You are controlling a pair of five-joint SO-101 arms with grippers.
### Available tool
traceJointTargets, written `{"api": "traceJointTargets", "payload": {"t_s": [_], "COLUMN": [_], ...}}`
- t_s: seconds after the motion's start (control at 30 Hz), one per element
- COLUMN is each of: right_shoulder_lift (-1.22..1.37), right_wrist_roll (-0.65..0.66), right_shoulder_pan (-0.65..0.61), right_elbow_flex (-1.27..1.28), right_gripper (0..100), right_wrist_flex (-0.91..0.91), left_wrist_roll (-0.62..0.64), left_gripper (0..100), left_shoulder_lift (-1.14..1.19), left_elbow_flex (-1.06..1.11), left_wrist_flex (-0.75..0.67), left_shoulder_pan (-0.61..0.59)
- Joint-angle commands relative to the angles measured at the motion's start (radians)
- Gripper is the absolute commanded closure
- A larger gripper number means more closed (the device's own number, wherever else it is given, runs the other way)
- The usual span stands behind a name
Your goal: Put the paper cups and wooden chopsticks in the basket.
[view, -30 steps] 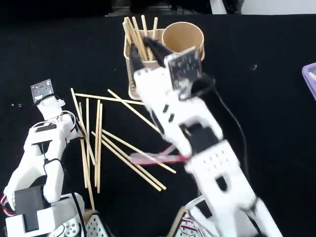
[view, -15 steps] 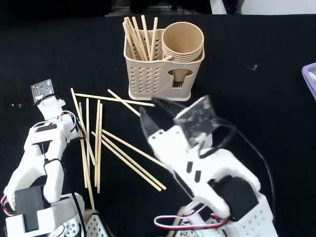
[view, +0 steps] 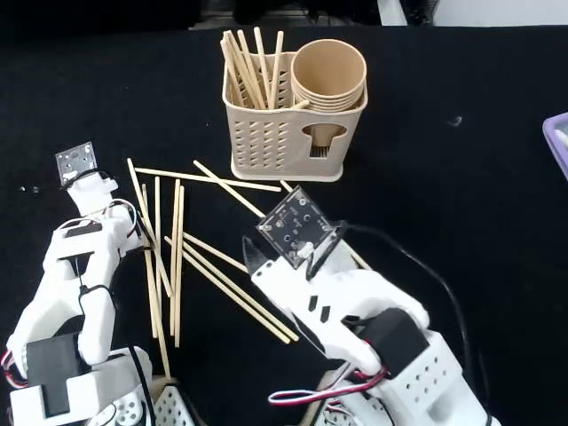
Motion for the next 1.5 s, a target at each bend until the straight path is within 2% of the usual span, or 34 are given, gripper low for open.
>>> {"api": "traceJointTargets", "payload": {"t_s": [0.0, 0.2, 0.4, 0.53, 0.67, 0.77, 1.07, 1.47], "right_shoulder_lift": [0.001, 0.008, -0.001, 0.008, 0.012, 0.012, 0.025, 0.492], "right_wrist_roll": [0.011, 0.012, 0.006, 0.003, 0.009, 0.009, 0.002, 0.002], "right_shoulder_pan": [-0.011, -0.011, -0.023, -0.144, -0.238, -0.242, -0.245, -0.245], "right_elbow_flex": [0.041, 0.143, 0.326, 0.361, 0.429, 0.463, 0.473, 0.312], "right_gripper": [88.5, 88.5, 88.4, 88.3, 88.2, 88.2, 88.2, 88.4], "right_wrist_flex": [-0.009, -0.017, -0.166, -0.158, -0.236, -0.287, -0.270, -0.345], "left_wrist_roll": [0.002, 0.002, 0.002, 0.002, 0.002, 0.002, 0.002, 0.002], "left_gripper": [87, 87, 87, 87, 87, 87, 87, 87], "left_shoulder_lift": [-0.008, -0.008, -0.008, -0.008, -0.008, -0.008, -0.008, -0.008], "left_elbow_flex": [-0.007, -0.007, -0.007, -0.007, -0.007, -0.007, -0.007, -0.007], "left_wrist_flex": [-0.014, -0.014, -0.014, -0.014, -0.014, -0.014, -0.014, -0.014], "left_shoulder_pan": [0.005, 0.005, 0.005, 0.005, 0.007, 0.007, 0.007, 0.005]}}
